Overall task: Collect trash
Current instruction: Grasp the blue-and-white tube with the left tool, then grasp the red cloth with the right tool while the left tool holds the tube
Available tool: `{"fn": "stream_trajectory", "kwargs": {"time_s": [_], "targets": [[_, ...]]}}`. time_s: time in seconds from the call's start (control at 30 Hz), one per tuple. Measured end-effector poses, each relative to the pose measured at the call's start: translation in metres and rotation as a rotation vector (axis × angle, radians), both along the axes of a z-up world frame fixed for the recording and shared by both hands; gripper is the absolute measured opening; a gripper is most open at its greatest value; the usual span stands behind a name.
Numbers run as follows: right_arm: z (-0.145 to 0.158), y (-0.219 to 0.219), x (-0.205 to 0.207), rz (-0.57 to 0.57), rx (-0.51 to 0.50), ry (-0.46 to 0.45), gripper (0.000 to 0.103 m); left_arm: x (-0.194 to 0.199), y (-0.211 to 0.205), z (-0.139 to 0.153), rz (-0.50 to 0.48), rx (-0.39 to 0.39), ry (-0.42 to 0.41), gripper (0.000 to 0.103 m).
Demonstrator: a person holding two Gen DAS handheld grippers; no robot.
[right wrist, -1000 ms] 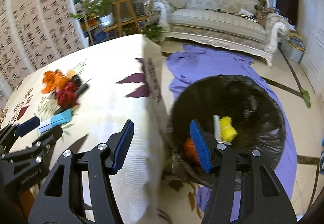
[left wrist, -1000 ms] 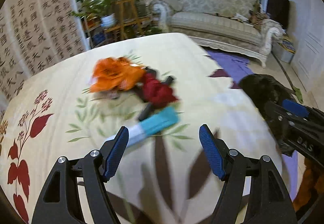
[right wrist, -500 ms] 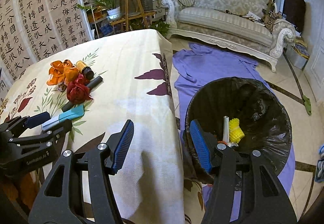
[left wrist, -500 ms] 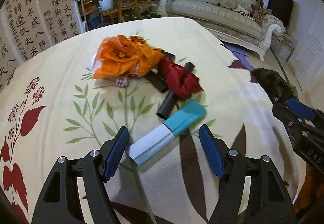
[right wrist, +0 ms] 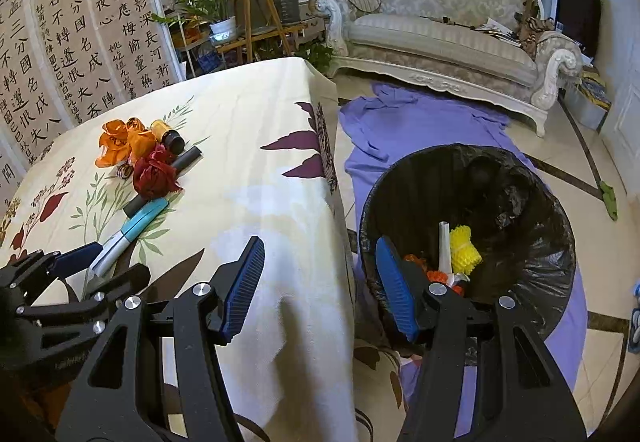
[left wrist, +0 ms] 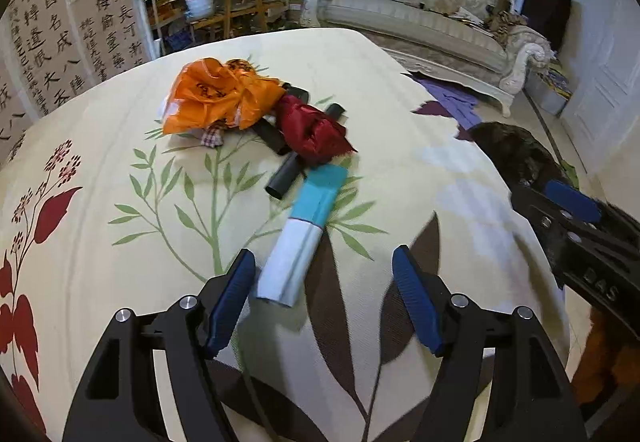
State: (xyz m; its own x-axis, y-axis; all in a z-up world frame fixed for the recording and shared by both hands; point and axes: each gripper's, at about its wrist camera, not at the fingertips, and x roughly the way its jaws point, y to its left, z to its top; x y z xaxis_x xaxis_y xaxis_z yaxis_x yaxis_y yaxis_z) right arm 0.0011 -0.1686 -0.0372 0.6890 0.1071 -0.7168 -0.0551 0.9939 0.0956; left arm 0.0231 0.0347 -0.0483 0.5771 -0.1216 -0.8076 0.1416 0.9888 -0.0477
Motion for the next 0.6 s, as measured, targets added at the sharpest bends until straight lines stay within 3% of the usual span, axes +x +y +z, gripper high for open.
{"fn": "stream_trajectory", "kwargs": {"time_s": [0.13, 0.3, 0.43, 0.5, 0.6], "targets": [[0.001, -0.002, -0.003, -0.002, 0.01, -0.003, 0.057, 0.011, 0.006, 0.001, 0.036, -0.022, 0.002, 0.069], [0.001, -0.003, -0.004, 0.0, 0.013, -0.004, 0.057, 0.013, 0.006, 0.002, 0.022, 0.007, -0.019, 0.044], [0.001, -0.002, -0.004, 0.001, 0.012, -0.002, 0.057, 0.006, 0.003, 0.002, -0.007, 0.017, -0.037, 0.033], [0.002, -0.001, -0.004, 0.003, 0.011, 0.0, 0.057, 0.002, 0.002, 0.002, -0.023, 0.025, -0.046, 0.022], [0.003, 0.003, -0.003, 0.011, 0.006, 0.003, 0.057, -0.005, 0.002, 0.002, -0.032, 0.024, -0.055, 0.018]]}}
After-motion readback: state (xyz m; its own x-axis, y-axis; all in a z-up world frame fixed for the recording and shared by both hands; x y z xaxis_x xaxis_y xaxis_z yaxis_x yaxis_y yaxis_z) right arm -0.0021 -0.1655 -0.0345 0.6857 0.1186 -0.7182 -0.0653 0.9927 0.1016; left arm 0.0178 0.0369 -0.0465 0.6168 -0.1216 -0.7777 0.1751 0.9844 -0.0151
